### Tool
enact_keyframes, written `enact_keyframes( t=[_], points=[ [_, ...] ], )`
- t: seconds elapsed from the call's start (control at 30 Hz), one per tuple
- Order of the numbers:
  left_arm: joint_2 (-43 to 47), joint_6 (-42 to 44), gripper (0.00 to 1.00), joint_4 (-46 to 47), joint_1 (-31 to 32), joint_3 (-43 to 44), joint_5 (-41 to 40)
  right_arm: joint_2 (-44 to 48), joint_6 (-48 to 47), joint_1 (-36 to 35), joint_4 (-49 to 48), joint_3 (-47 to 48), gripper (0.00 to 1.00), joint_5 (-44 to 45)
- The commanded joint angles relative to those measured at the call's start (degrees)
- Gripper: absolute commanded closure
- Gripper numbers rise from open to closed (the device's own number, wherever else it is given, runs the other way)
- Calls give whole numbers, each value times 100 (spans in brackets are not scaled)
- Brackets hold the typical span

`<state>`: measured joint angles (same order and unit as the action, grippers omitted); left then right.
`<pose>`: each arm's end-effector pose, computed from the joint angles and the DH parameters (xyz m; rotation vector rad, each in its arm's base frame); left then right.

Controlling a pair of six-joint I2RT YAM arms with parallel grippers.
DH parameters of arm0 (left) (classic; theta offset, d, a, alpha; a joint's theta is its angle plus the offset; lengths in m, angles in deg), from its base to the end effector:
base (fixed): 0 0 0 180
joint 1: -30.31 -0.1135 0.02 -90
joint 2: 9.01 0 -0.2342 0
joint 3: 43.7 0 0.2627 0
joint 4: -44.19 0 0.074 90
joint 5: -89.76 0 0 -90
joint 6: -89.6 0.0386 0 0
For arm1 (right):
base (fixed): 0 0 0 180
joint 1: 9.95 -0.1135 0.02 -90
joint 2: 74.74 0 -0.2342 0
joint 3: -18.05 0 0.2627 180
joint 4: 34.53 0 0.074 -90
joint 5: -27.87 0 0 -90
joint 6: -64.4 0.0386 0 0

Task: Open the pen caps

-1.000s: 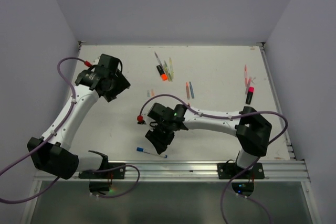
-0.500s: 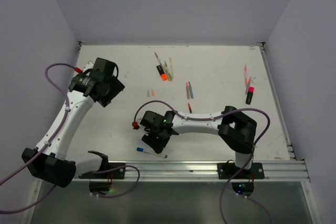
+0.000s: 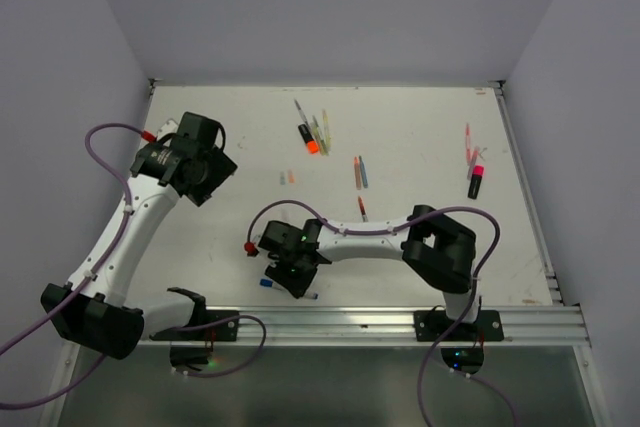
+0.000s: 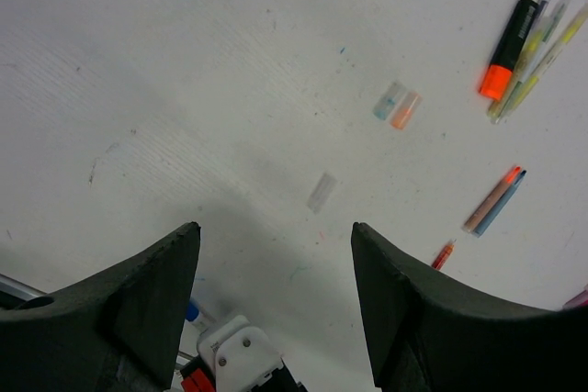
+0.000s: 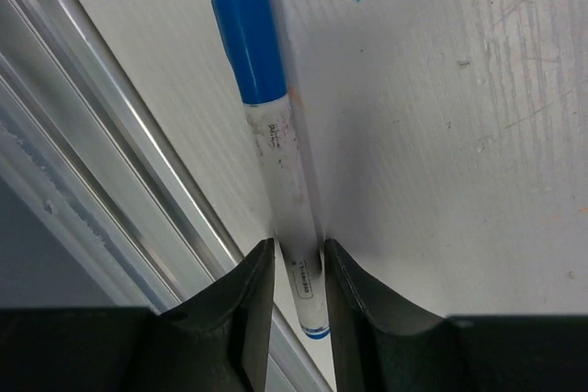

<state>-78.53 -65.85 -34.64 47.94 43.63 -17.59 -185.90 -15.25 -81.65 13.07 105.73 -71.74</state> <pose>0.2340 -0.0623 0.3163 -1.1315 2.3027 -0.1466 0.1138 0.3645 0.1212 -1.5451 2.5236 0.5112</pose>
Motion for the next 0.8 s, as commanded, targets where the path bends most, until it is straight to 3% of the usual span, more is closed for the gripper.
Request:
enact_keyframes(
  t=[0.0,0.23,0.4,0.53,0.63,0.7,0.73,0.77],
  points=[
    [0,-152,30,59,-49,-4,-199,-187,-86,-46,59,137,69,231],
    [-176,-29,31,76,-49,286,-270,76,45,-2,50,23,96,643],
    [-247,32,34,102,-49,436,-252,892,511,603,-310,-451,100,223],
    [-247,295,36,330,-49,313,-42,1596,758,1507,-425,-934,100,-155],
    [-247,768,37,708,-49,68,520,2035,811,2061,-407,-1040,100,-533],
    [-247,1112,38,1348,-49,-240,1370,2185,785,2256,-372,-1032,100,-857],
    [-238,1435,39,2090,-49,-398,1722,2194,741,2344,-354,-936,100,-989],
    [-247,1517,40,2489,-49,-808,2761,2194,714,2371,-302,-883,100,-1130]
  ],
)
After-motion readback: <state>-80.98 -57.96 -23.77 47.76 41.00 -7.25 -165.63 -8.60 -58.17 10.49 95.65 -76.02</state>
